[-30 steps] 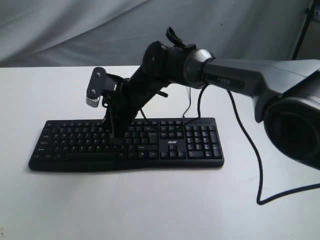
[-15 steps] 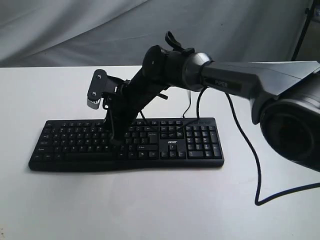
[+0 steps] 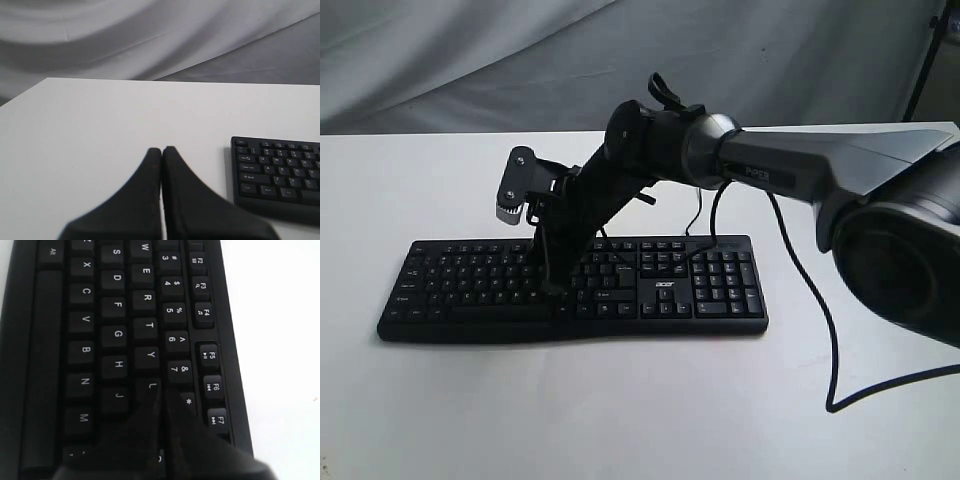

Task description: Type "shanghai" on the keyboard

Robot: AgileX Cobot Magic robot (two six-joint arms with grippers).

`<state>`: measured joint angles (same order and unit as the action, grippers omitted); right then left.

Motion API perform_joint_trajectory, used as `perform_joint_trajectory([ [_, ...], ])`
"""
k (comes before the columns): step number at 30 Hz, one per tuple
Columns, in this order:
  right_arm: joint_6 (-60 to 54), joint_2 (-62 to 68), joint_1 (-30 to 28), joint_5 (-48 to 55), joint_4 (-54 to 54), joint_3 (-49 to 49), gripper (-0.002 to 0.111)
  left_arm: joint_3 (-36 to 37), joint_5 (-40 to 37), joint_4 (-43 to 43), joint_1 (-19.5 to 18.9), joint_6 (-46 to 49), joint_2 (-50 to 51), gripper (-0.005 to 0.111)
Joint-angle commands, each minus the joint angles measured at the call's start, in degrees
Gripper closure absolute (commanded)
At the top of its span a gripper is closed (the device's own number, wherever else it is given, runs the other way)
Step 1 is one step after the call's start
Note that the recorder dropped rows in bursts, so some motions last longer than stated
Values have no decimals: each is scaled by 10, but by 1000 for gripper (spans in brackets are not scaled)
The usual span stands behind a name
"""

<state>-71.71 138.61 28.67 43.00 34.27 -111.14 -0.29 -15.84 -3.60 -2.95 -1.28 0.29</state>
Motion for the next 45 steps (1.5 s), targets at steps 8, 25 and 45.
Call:
perform_joint_trajectory([
  [8, -2, 9, -2, -3, 0, 0, 108, 3, 6, 0, -1, -1, -3, 106],
  [25, -5, 9, -2, 9, 0, 0, 108, 3, 6, 0, -1, -1, -3, 106],
  [45, -5, 15, -2, 13, 0, -3, 108, 3, 6, 0, -1, -1, -3, 106],
])
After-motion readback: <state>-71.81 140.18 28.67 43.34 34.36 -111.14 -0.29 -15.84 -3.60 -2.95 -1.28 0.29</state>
